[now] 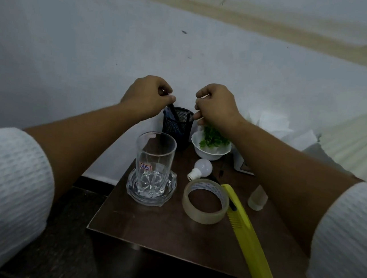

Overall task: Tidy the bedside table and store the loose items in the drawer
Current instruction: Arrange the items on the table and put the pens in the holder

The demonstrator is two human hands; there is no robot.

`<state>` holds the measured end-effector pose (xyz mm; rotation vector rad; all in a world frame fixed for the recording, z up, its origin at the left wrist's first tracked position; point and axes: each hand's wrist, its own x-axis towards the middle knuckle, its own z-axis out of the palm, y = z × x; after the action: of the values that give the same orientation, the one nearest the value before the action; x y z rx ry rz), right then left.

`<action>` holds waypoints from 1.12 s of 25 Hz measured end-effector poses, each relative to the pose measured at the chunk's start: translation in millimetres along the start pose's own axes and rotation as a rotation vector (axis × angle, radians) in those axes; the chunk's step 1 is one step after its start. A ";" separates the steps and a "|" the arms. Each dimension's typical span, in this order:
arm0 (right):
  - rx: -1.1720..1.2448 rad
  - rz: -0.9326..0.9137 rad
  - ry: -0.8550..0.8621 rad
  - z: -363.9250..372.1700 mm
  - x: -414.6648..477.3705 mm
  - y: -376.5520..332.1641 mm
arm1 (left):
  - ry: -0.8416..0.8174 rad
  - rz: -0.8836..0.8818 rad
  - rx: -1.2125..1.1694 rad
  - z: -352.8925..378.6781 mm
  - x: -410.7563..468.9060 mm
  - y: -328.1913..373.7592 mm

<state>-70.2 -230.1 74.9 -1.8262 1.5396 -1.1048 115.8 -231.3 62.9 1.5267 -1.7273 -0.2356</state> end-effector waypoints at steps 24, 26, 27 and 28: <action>-0.474 0.213 -0.241 -69.1 -173.6 41.5 | -0.522 -0.033 -0.019 15.7 -186.2 103.6; -0.639 0.126 -0.266 -61.1 -176.7 56.7 | -0.492 0.014 0.138 32.7 -201.2 100.5; -0.696 0.088 -0.271 -57.2 -179.6 60.8 | -0.463 0.031 0.184 38.8 -207.9 99.3; -0.732 0.069 -0.265 -52.8 -181.3 64.7 | -0.430 0.039 0.221 43.5 -213.0 97.7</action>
<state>-155.3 -63.8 4.8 -2.2250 1.9690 -0.2348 3.2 -30.5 1.2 1.6873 -2.1765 -0.3857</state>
